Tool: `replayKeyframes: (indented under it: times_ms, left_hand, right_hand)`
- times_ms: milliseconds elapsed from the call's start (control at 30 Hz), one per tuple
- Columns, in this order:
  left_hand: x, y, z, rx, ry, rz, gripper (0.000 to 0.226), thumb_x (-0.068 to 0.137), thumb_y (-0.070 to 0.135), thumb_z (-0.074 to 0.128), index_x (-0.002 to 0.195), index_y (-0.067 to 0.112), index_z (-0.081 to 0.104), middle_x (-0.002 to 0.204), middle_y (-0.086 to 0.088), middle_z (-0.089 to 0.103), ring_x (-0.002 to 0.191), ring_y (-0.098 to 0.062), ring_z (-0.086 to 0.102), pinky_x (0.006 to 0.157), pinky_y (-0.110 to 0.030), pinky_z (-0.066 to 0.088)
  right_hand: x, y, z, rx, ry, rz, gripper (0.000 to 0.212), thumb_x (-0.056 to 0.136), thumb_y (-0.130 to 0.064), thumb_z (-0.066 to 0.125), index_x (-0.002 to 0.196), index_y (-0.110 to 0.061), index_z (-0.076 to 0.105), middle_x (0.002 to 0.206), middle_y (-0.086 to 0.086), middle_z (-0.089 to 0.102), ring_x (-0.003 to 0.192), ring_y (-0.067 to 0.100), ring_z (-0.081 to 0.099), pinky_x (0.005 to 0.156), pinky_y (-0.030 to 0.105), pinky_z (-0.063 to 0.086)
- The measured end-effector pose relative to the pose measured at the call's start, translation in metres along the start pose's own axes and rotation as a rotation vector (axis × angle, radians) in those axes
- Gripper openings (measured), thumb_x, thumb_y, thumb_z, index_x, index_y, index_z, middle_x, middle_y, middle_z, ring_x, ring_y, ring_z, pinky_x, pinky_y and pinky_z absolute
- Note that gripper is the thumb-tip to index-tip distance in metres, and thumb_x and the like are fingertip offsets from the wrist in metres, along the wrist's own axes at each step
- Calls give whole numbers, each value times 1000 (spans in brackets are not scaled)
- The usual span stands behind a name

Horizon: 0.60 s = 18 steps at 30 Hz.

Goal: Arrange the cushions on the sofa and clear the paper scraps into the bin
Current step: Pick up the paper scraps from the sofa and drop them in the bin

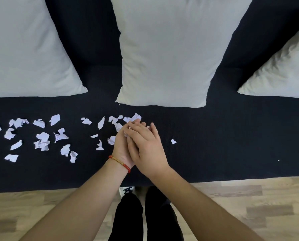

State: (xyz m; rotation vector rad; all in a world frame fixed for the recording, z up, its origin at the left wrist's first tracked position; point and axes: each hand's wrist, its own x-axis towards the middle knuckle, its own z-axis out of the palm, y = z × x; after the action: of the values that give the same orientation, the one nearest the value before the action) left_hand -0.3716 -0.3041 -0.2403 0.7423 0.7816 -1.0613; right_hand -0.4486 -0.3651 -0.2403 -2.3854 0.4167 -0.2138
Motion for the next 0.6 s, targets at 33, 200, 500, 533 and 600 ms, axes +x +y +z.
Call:
replayKeyframes:
  times_ms: [33, 200, 500, 533, 600]
  left_hand:
    - [-1, 1, 1, 25, -8, -1, 20, 98, 30, 62, 87, 18, 73, 86, 1, 73, 83, -15, 75, 94, -31, 55]
    - [0, 2, 0, 56, -27, 20, 27, 102, 38, 57, 95, 20, 75, 92, 3, 71, 88, -14, 72, 91, -29, 56]
    - [6, 13, -1, 37, 1, 33, 27, 102, 37, 58, 97, 16, 74, 90, -5, 75, 83, -26, 79, 68, -41, 66]
    - [8, 15, -4, 36, 11, 45, 26, 103, 37, 57, 99, 17, 73, 93, -5, 76, 84, -26, 79, 67, -42, 66]
    - [10, 18, -9, 32, 16, 55, 26, 104, 37, 56, 101, 17, 73, 95, -6, 78, 86, -26, 79, 65, -41, 66]
  right_hand:
    - [-2, 2, -1, -36, 20, 2, 32, 105, -20, 50, 125, -16, 75, 141, 1, 66, 139, 18, 54, 126, 49, 25]
    - [-8, 10, -10, -88, -8, -39, 36, 105, -24, 48, 134, -23, 71, 149, 2, 60, 147, 21, 45, 126, 60, 17]
    - [-7, 67, -50, 89, 132, 523, 28, 104, -17, 55, 130, -19, 66, 134, 0, 56, 123, 18, 54, 104, 35, 48]
    - [-10, 81, -50, 61, 48, 654, 29, 105, -22, 54, 133, -21, 62, 136, 2, 52, 120, 20, 55, 101, 36, 50]
    - [-17, 103, -51, 61, -94, 825, 31, 107, -29, 53, 136, -21, 57, 138, 6, 47, 106, 24, 61, 92, 38, 55]
